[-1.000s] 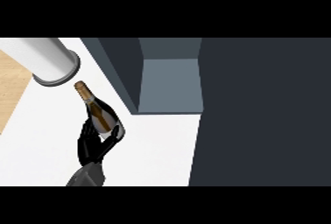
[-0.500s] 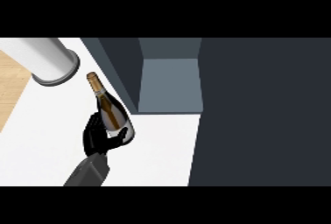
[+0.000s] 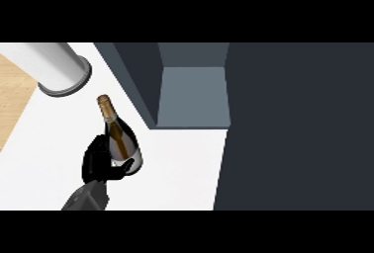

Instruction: Pick up the wine, place it into the cabinet and close the cabinet

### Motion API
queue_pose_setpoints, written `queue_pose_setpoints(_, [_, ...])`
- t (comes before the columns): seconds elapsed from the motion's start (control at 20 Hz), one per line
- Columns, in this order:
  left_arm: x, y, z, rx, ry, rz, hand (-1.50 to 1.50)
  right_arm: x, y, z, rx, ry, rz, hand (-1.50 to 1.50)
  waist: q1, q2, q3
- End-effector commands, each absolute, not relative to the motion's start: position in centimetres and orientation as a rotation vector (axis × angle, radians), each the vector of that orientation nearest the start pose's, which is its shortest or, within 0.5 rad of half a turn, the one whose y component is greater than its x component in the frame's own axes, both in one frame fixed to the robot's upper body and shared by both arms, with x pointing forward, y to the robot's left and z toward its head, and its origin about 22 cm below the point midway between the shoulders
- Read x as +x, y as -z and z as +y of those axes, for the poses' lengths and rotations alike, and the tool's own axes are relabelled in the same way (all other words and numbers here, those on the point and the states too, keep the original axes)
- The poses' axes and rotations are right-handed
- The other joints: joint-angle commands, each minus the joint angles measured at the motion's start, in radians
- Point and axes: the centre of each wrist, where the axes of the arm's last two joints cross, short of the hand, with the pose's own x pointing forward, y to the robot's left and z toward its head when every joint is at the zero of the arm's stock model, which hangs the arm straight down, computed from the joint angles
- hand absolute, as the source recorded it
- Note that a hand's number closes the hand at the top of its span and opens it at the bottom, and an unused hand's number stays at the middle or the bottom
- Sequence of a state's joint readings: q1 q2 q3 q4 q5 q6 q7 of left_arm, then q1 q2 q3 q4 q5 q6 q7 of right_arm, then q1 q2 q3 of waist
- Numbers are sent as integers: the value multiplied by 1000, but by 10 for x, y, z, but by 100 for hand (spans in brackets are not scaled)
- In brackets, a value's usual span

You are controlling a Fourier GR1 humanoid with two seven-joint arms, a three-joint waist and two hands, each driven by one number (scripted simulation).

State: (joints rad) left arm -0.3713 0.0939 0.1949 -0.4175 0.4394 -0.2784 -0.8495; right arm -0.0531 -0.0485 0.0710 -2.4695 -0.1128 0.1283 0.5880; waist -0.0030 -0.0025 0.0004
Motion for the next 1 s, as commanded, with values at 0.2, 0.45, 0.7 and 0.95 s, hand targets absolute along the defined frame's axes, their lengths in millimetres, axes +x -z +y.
queue_pose_setpoints(0.2, [266, 133, 260, -362, -457, -1653, 150, 155, -202, -223, 238, -251, -1953, -150, 5, 0, 0])
queue_pose_setpoints(0.45, [242, 121, 233, -415, -373, -1672, 150, 146, -211, -214, 258, -246, -1948, -150, 15, -4, 1])
queue_pose_setpoints(0.7, [235, 102, 209, -436, -339, -1682, 150, 145, -202, -226, 255, -247, -1935, -150, 4, 0, 0])
queue_pose_setpoints(0.95, [242, 63, 157, -430, -328, -1659, 150, 152, -209, -213, 268, -249, -1928, -150, 2, 1, 0])
